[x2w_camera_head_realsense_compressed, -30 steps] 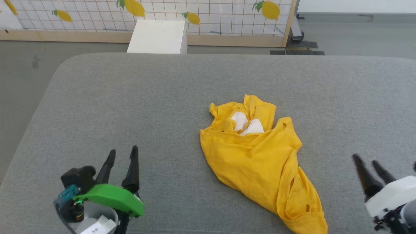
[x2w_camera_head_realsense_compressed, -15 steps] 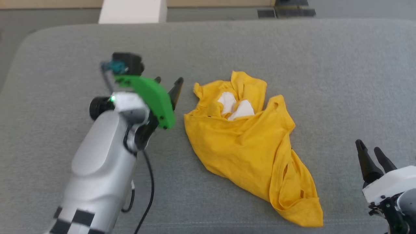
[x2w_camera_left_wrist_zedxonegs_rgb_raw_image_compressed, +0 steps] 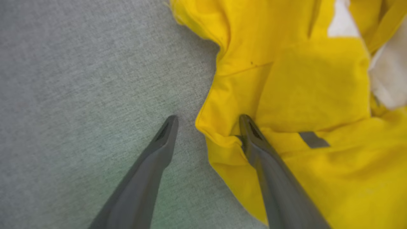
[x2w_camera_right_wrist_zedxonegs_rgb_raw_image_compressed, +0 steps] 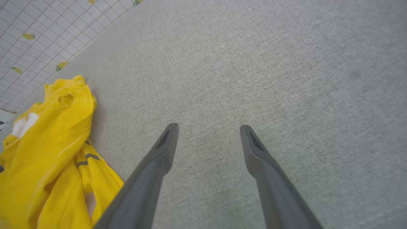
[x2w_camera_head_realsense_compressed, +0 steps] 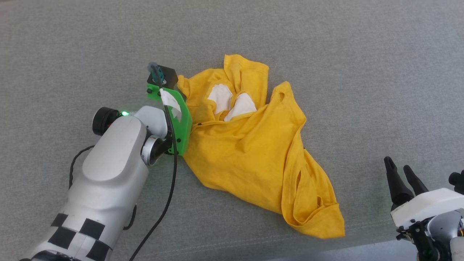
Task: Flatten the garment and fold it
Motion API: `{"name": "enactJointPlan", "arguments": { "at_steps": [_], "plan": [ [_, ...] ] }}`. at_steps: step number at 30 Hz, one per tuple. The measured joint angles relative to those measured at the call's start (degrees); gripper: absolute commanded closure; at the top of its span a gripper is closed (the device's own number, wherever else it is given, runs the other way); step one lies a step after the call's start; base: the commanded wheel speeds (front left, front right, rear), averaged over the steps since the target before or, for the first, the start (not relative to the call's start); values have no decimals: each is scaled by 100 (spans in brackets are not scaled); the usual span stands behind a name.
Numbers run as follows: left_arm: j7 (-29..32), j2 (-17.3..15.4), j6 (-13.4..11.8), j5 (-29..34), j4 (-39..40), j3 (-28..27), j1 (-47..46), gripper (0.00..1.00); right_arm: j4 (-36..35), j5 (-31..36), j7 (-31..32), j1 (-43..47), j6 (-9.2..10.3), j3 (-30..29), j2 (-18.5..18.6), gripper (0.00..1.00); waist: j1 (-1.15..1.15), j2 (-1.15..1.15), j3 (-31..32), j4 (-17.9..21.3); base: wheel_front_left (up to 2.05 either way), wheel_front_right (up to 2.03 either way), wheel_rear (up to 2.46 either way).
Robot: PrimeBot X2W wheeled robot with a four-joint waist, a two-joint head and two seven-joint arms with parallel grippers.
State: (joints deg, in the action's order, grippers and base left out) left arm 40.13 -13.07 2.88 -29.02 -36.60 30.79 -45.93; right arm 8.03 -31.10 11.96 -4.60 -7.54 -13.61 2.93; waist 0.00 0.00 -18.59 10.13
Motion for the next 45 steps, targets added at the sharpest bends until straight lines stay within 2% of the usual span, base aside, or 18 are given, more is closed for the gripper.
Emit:
{"name": "enactJointPlan", "arguments": {
  "at_steps": [1, 2, 3, 7, 11, 16, 18, 21, 25, 29, 32, 33, 34, 38, 40, 45],
  "plan": [
    [42, -16, 32, -21, 29, 19, -19, 30, 40, -16, -44, 1, 0, -10, 0, 0, 0, 0, -45, 23, 0, 0, 0],
    [43, -24, 67, -25, 60, 27, -26, 82, 67, -15, -47, 1, 0, -15, 1, 0, 0, 0, -68, 30, 0, 0, 0],
    [2, -13, 88, -81, 91, 3, -23, 100, 102, -11, -53, 1, 0, -23, 1, 0, 0, 0, -83, 25, 0, 0, 0],
    [-424, 202, 167, -341, 140, -177, 19, 100, 198, 21, -73, -2, 0, -32, 0, 0, 0, 0, -52, -47, 0, 0, 0],
    [-1109, 474, 125, -780, 292, -681, 38, 100, 281, 154, -33, -1, 0, -137, 0, 0, 0, 0, 80, -186, 0, 0, 0],
    [-1786, 468, -19, -1191, 700, -1338, 57, 100, 355, 261, 123, 34, 0, -331, 0, 0, 0, 0, 342, -465, 0, 0, 0],
    [-1959, 370, -129, -1251, 905, -1530, 196, 100, 376, 293, 200, 81, 0, -390, 4, 0, 0, 0, 476, -634, 0, 0, 0],
    [-2063, 101, -372, -1288, 1113, -1782, 762, 100, 391, 294, 278, 118, 0, -408, 0, 0, 0, 0, 673, -869, 0, 0, 0],
    [-2045, -143, -778, -1438, 1329, -2073, 2007, 100, 403, 292, 374, 119, 0, -355, -4, 0, 0, 0, 940, -1149, 0, 0, 0],
    [-1741, -54, -958, -1672, 1425, -2016, 3216, 100, 435, 291, 419, 132, 0, -321, -3, 0, 0, 0, 1158, -1371, 0, 0, 0],
    [-1604, 109, -1010, -1819, 1484, -1957, 3691, 100, 471, 293, 438, 144, 0, -300, -7, 0, 0, 0, 1290, -1480, 0, 0, 0],
    [-1666, 149, -1018, -1866, 1539, -1997, 3744, 75, 472, 318, 457, 145, 0, -289, -4, 0, 0, 0, 1327, -1515, 0, 0, 0],
    [-1731, 169, -1017, -1924, 1604, -2062, 3755, 0, 474, 342, 477, 146, 0, -283, -4, 0, 0, 0, 1357, -1535, 0, 0, 0],
    [-2285, 137, -994, -1973, 2070, -2414, 3708, 0, 445, 411, 568, 146, 0, -278, -4, 0, 0, 0, 1465, -1622, 0, 0, 0],
    [-2861, -27, -873, -1802, 2353, -2564, 3669, 0, 401, 466, 627, 138, 0, -242, -5, 0, 0, 0, 1497, -1657, 0, 0, 0],
    [-4634, -481, -672, -691, 2700, -2617, 3648, 0, 358, 690, 867, -89, 0, -53, -4, 0, 0, 0, 1469, -1703, 0, 0, 0]
  ]
}}
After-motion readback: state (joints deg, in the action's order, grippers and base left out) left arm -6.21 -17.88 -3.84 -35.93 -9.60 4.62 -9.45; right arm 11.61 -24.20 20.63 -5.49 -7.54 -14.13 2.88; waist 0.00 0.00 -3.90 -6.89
